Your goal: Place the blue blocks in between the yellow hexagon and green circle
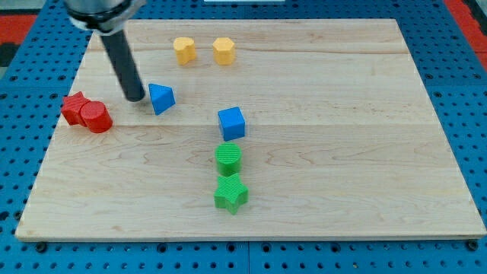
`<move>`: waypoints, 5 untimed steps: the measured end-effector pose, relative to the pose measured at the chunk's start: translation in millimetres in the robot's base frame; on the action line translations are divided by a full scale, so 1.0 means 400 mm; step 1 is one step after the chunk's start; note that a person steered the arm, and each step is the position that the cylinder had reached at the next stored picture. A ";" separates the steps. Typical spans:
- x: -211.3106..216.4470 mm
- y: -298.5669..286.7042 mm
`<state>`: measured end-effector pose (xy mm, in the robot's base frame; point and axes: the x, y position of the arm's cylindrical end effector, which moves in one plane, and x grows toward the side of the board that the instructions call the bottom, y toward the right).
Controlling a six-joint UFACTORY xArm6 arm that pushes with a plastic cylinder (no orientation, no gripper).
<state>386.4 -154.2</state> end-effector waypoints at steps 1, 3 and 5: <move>0.000 0.101; 0.056 0.140; 0.170 0.190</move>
<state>454.3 -78.4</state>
